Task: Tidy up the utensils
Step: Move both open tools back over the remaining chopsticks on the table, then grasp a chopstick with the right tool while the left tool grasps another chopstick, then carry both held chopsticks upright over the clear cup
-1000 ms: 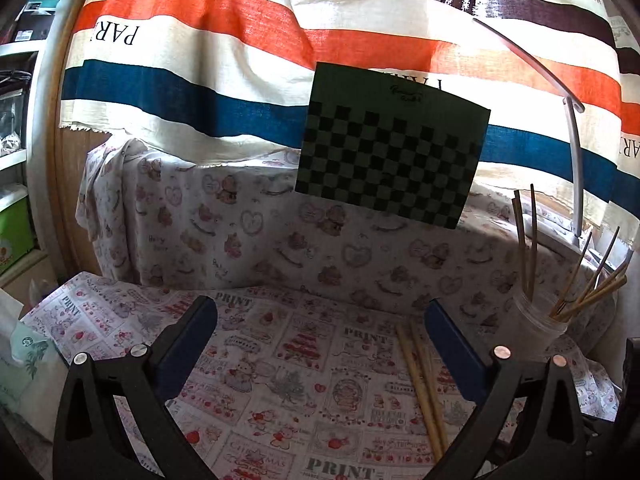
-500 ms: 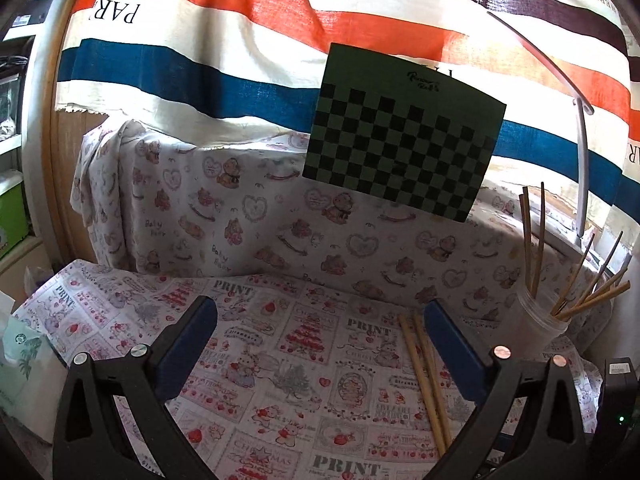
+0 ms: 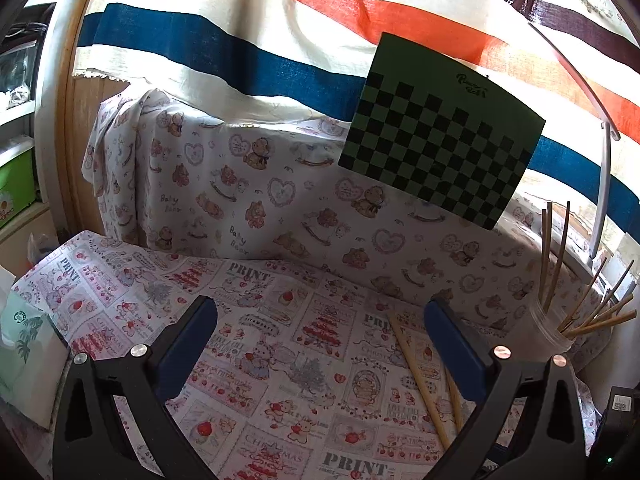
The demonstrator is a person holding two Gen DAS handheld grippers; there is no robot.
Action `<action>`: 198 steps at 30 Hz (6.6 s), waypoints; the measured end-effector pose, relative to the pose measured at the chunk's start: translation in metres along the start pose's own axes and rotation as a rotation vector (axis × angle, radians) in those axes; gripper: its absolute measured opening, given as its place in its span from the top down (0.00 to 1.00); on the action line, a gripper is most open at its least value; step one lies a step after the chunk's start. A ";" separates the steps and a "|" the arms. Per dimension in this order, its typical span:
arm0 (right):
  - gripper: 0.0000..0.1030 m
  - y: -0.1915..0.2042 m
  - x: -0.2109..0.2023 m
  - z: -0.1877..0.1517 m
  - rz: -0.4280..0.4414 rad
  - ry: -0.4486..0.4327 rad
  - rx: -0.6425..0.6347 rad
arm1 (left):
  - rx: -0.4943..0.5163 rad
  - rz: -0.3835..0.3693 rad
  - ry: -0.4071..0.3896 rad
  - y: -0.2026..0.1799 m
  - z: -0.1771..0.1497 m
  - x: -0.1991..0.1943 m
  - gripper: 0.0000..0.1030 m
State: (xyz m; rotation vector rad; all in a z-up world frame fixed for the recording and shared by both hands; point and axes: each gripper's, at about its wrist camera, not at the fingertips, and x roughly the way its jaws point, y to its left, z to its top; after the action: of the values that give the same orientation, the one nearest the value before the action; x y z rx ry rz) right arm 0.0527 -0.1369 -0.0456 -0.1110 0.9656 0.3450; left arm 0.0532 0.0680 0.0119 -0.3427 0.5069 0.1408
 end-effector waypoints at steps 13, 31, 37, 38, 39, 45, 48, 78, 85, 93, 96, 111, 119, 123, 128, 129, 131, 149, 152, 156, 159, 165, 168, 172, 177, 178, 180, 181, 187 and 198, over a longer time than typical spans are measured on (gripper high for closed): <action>0.87 -0.005 0.004 -0.002 -0.115 0.018 -0.021 | 0.065 0.033 0.064 -0.014 -0.008 0.012 0.00; 0.99 -0.054 -0.068 0.005 -0.177 -0.323 0.157 | 0.540 0.013 0.402 -0.119 -0.106 0.051 0.00; 0.99 -0.059 -0.081 0.009 -0.166 -0.359 0.180 | 0.404 -0.011 0.451 -0.109 -0.103 0.059 0.00; 0.99 -0.061 -0.082 0.009 -0.160 -0.355 0.187 | 0.409 -0.008 0.447 -0.105 -0.102 0.060 0.03; 0.99 -0.063 -0.082 0.010 -0.152 -0.351 0.196 | 0.412 -0.015 0.442 -0.105 -0.101 0.059 0.09; 0.99 -0.079 -0.071 0.010 -0.093 -0.286 0.279 | 0.428 -0.038 0.448 -0.105 -0.097 0.052 0.32; 0.99 -0.085 -0.065 0.010 -0.079 -0.260 0.305 | 0.422 -0.027 0.443 -0.104 -0.096 0.054 0.34; 0.90 -0.083 -0.021 0.012 -0.126 -0.074 0.256 | 0.263 -0.144 0.319 -0.063 -0.055 0.031 1.00; 0.71 -0.077 -0.003 0.008 -0.104 0.023 0.235 | 0.330 -0.122 0.440 -0.071 -0.065 0.044 0.90; 0.77 -0.066 0.003 0.006 -0.151 0.059 0.170 | 0.322 -0.112 0.554 -0.068 -0.077 0.057 0.89; 0.87 -0.066 0.003 0.006 -0.164 0.061 0.162 | 0.337 -0.105 0.552 -0.070 -0.078 0.056 0.89; 0.94 -0.067 -0.052 0.008 -0.049 -0.176 0.249 | 0.343 -0.082 0.289 -0.074 -0.054 0.016 0.95; 0.94 -0.067 -0.102 0.007 -0.013 -0.388 0.255 | 0.203 -0.225 0.098 -0.058 -0.029 -0.022 0.95; 0.94 -0.072 -0.118 0.005 0.006 -0.448 0.276 | 0.166 -0.268 0.034 -0.053 -0.018 -0.032 0.95; 0.94 -0.068 -0.140 -0.001 -0.025 -0.591 0.258 | 0.158 -0.315 -0.042 -0.051 -0.011 -0.051 0.95; 0.94 -0.068 -0.145 -0.003 -0.025 -0.620 0.259 | 0.156 -0.321 -0.046 -0.051 -0.010 -0.053 0.96; 0.94 -0.066 -0.152 -0.005 -0.034 -0.664 0.243 | 0.164 -0.321 -0.044 -0.053 -0.010 -0.054 0.95; 0.94 -0.057 -0.141 -0.001 -0.090 -0.647 0.182 | 0.182 -0.310 -0.012 -0.056 -0.016 -0.039 0.95; 0.94 -0.060 -0.141 -0.002 -0.082 -0.648 0.192 | 0.171 -0.301 -0.012 -0.054 -0.016 -0.039 0.95; 0.94 -0.055 -0.150 -0.005 -0.107 -0.687 0.173 | 0.192 -0.321 -0.070 -0.055 -0.014 -0.052 0.95; 0.94 -0.052 -0.161 -0.007 -0.117 -0.727 0.156 | 0.186 -0.360 -0.092 -0.056 -0.013 -0.064 0.95; 0.94 -0.065 -0.181 -0.010 -0.178 -0.783 0.206 | 0.222 -0.410 -0.118 -0.077 -0.012 -0.076 0.95; 0.94 -0.079 -0.200 -0.017 -0.169 -0.860 0.263 | 0.229 -0.452 -0.142 -0.093 -0.005 -0.083 0.95; 0.94 -0.092 -0.216 -0.029 -0.216 -0.977 0.328 | 0.248 -0.504 -0.148 -0.122 0.007 -0.091 0.95; 0.94 -0.105 -0.219 -0.023 -0.196 -0.998 0.361 | 0.276 -0.535 -0.214 -0.156 0.023 -0.100 0.95; 0.93 -0.107 -0.220 -0.019 -0.195 -1.000 0.365 | 0.282 -0.537 -0.227 -0.162 0.026 -0.100 0.95; 0.94 -0.109 -0.224 -0.008 -0.191 -0.992 0.354 | 0.279 -0.551 -0.232 -0.171 0.033 -0.097 0.95; 0.93 -0.109 -0.226 -0.002 -0.192 -0.993 0.343 | 0.275 -0.559 -0.221 -0.175 0.036 -0.095 0.95; 0.93 -0.110 -0.221 0.024 -0.211 -0.964 0.271 | 0.271 -0.575 -0.197 -0.193 0.044 -0.082 0.95; 0.93 -0.159 -0.159 0.033 -0.136 -0.749 0.419 | 0.311 -0.481 -0.094 -0.212 0.026 -0.021 0.95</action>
State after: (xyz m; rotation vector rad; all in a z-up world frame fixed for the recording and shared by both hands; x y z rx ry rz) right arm 0.0496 -0.3160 0.0947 0.3182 0.2679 0.0361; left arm 0.0930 -0.1217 0.1042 -0.1450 0.3345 -0.3836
